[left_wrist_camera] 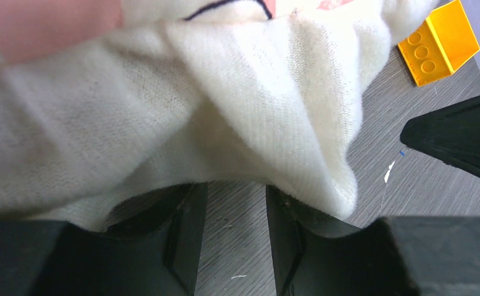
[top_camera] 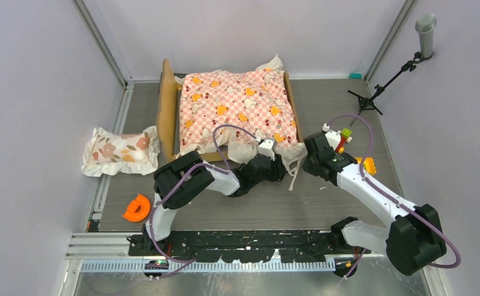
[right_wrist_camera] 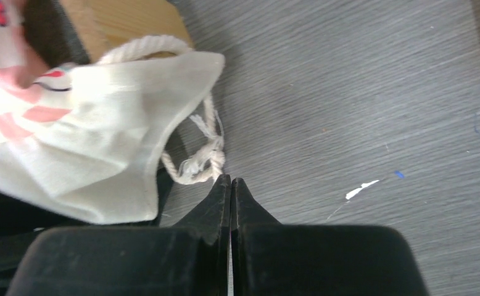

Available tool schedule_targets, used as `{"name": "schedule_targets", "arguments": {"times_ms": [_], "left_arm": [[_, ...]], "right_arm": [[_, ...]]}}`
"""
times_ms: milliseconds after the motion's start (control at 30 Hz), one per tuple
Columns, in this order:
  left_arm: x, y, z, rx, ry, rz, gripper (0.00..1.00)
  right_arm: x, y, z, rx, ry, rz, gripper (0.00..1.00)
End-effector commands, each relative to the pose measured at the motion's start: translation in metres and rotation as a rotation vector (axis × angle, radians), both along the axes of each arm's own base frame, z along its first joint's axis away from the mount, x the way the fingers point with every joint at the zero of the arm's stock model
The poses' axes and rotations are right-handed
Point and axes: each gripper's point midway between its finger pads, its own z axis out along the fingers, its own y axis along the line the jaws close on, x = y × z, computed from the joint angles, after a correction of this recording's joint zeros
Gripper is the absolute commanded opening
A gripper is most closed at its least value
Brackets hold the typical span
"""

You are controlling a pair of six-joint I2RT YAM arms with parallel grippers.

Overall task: Set up the pet bed
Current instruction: Tie the ropes to the bed frame.

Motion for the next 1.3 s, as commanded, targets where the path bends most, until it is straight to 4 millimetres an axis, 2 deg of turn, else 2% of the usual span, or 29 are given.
{"name": "schedule_targets", "arguments": {"times_ms": [0, 167, 333, 933, 1267], "left_arm": [[-0.023, 0.027, -0.053, 0.160, 0.127, -0.022, 0.42], [-0.023, 0.027, -0.053, 0.159, 0.128, -0.021, 0.42], [-0.024, 0.025, -0.052, 0.154, 0.130, -0.025, 0.42], [-0.024, 0.024, -0.053, 0.149, 0.137, -0.029, 0.42], [-0.024, 0.020, -0.047, 0.134, 0.117, -0.048, 0.43]], "right_arm": [[-0.002, -0.013, -0.015, -0.062, 0.049, -0.043, 0.01], [0.010, 0.011, -0.026, 0.013, 0.062, 0.041, 0.01], [0.017, 0.024, -0.032, 0.056, 0.065, 0.076, 0.01], [0.031, 0.030, -0.046, 0.044, 0.082, 0.086, 0.01], [0.035, 0.034, -0.056, 0.043, 0.106, 0.094, 0.01]]}}
